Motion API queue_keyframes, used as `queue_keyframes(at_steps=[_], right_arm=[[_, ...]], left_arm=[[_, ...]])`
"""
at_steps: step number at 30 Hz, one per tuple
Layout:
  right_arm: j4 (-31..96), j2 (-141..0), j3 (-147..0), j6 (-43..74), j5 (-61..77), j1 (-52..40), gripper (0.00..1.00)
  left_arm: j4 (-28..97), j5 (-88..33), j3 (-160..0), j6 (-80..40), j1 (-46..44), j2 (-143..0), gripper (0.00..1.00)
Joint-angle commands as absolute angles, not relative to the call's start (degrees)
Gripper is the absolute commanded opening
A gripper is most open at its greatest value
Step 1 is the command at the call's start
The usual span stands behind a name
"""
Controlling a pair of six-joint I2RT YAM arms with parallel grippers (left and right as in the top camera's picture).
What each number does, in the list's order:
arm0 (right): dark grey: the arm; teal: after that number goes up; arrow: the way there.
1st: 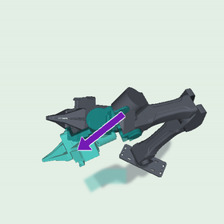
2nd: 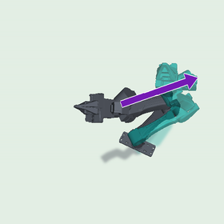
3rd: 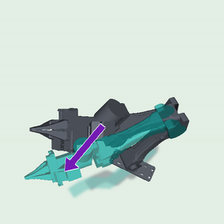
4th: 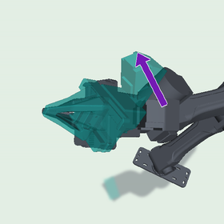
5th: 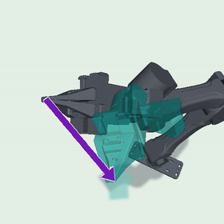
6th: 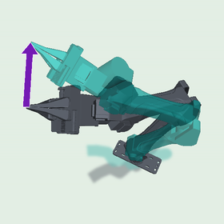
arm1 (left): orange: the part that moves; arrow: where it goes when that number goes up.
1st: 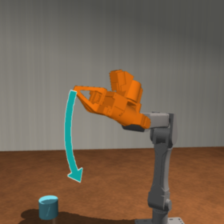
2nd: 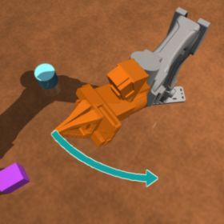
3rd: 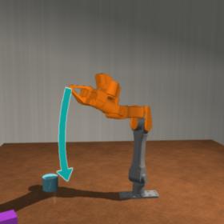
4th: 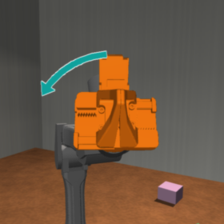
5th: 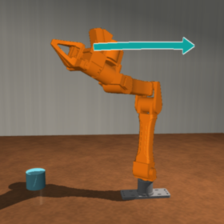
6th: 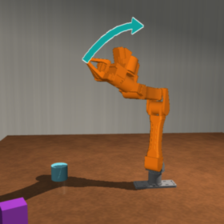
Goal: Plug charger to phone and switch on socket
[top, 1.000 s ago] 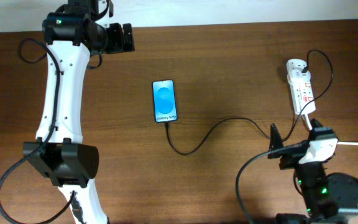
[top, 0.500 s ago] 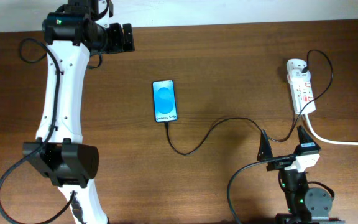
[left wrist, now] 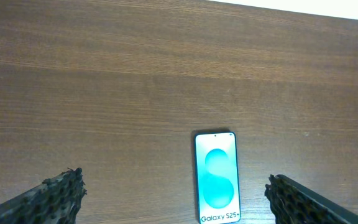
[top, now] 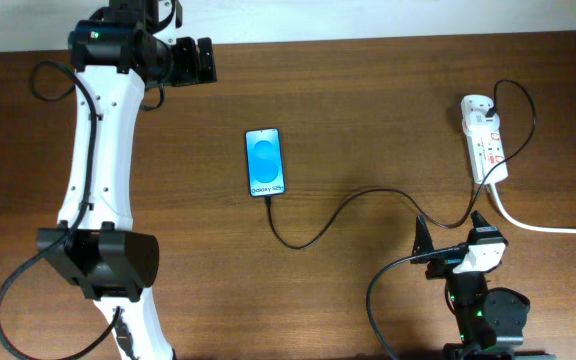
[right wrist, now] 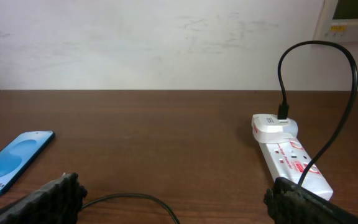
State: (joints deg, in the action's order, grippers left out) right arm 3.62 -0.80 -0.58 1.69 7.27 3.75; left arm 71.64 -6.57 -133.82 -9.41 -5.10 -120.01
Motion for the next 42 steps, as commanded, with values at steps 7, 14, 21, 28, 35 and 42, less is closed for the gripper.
queue_keyframes(at_steps=[7, 14, 21, 28, 35, 42], right_arm=[[4.08, -0.36, -0.32, 1.98, 6.37, 3.49, 0.98], [4.05, -0.36, -0.32, 1.98, 6.37, 3.49, 0.98], [4.05, -0.36, -0.32, 1.98, 6.37, 3.49, 0.98], [4.05, -0.36, -0.32, 1.98, 6.37, 3.49, 0.98], [4.08, -0.36, -0.32, 1.98, 6.37, 3.49, 0.98], [4.05, -0.36, -0.32, 1.98, 6.37, 3.49, 0.98]], left_arm=[[71.70, -6.15, -134.08, -9.32, -5.08, -120.09, 1.00], [71.68, -6.15, -134.08, -9.32, -5.08, -120.09, 0.99], [72.42, -6.13, -134.06, -9.30, -5.08, -120.09, 0.99], [73.23, -6.17, -129.71, -9.32, -5.23, -117.58, 0.99], [53.95, -7.18, -99.44, -3.64, -5.23, -100.33, 0.99], [32.01, -15.68, -63.72, 16.47, -5.23, -78.30, 0.99]])
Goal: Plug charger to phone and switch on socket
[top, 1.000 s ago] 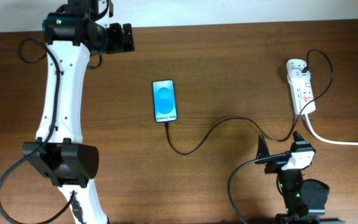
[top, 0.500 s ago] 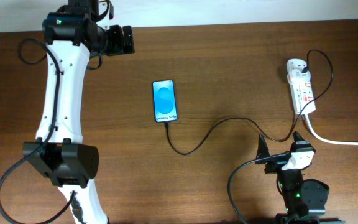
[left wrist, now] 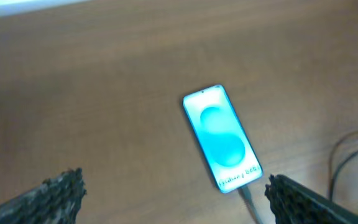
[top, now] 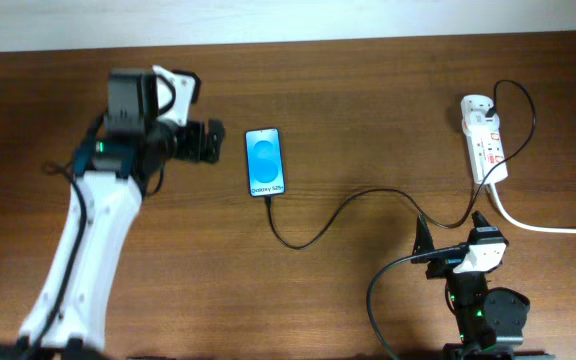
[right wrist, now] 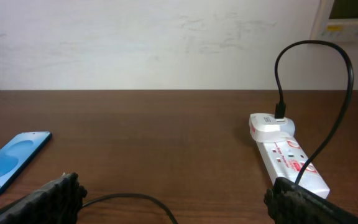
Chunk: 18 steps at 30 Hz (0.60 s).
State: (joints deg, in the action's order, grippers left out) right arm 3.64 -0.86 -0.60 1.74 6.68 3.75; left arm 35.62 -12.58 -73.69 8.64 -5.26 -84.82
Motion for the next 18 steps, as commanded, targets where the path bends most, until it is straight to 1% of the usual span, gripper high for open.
queue_keyframes(at_steps=[1, 2, 5, 6, 9, 13, 18], right_arm=[[4.08, -0.36, -0.32, 1.98, 6.37, 3.49, 0.98], [4.05, -0.36, -0.32, 1.98, 6.37, 3.49, 0.98], [4.05, -0.36, -0.32, 1.98, 6.37, 3.49, 0.98], [4.05, -0.36, -0.32, 1.98, 6.37, 3.49, 0.98], [4.05, -0.36, -0.32, 1.98, 6.37, 3.49, 0.98], [4.05, -0.36, -0.32, 1.98, 6.37, 3.49, 0.98], [4.08, -0.36, -0.32, 1.98, 6.37, 3.49, 0.98]], left_arm=[[28.73, -15.70, -58.76, 16.56, -5.23, -75.22, 0.99], [25.87, -15.73, -54.83, 16.58, -5.23, -72.79, 0.99], [10.76, -16.40, -37.76, 16.60, -5.23, -62.63, 0.99], [8.21, -16.45, -34.92, 16.60, -5.23, -60.80, 0.99], [-4.97, -16.62, -20.56, 17.43, -5.23, -50.68, 0.99], [-10.66, -16.78, -10.87, 20.73, -5.23, -41.56, 0.99], [-10.66, -16.75, -3.86, 24.14, -5.19, -26.70, 0.99]])
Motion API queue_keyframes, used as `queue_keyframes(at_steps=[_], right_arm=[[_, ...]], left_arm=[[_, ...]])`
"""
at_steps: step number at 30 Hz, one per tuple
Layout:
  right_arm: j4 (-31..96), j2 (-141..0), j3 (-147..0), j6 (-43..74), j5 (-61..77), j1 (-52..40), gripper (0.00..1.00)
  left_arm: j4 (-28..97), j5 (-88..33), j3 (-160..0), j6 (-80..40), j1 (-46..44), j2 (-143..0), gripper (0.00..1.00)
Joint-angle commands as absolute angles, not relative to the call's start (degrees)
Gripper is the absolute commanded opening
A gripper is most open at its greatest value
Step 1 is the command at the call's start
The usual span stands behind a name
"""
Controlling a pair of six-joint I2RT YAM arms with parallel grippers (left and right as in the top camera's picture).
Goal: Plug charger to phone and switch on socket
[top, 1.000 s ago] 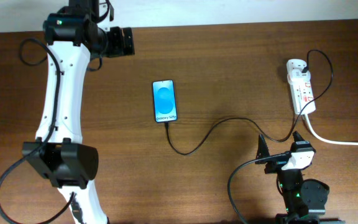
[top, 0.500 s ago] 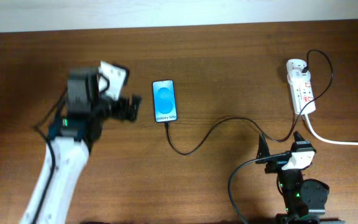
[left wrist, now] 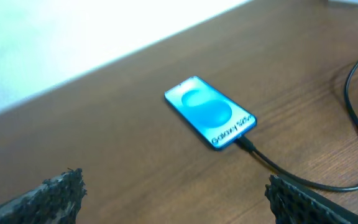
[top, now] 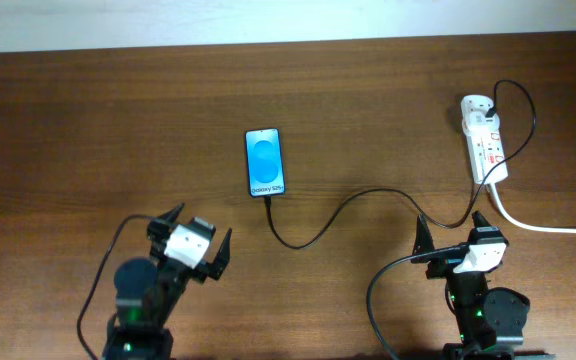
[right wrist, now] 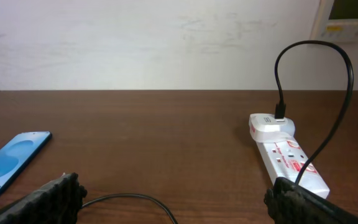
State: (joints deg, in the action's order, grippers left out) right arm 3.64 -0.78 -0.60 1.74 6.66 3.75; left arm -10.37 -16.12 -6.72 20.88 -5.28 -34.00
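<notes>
A phone (top: 266,162) with a lit blue screen lies face up on the wooden table, also visible as the phone (left wrist: 210,112) and the phone (right wrist: 12,162). A black cable (top: 358,200) runs from its lower end, where the plug (left wrist: 245,144) sits in the phone, to a white adapter (right wrist: 271,126) on the white power strip (top: 484,140). My left gripper (top: 190,243) rests open at the front left, well short of the phone. My right gripper (top: 451,235) stands open at the front right, below the strip.
The strip's white mains lead (top: 548,225) runs off the right edge. A black cable loop (right wrist: 312,87) arches above the adapter. A pale wall (right wrist: 166,37) stands behind the table's far edge.
My left arm has gone from just left of the phone back to the front left of the table, gripper still open. Phone, cable, strip and right gripper are unchanged.
My left gripper was open at the far left, beyond the phone, with the cable plugged into the phone. Then it hung open beside the phone's left edge. Now it sits low at the front left. The right arm stayed put throughout.
</notes>
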Motion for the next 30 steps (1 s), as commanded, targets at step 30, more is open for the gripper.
queue_keyframes(at_steps=[30], right_arm=[[4.05, -0.36, -0.32, 1.98, 6.37, 3.49, 0.98]], left_arm=[[3.31, -16.75, -0.51, 29.23, -2.17, -0.30, 0.99]])
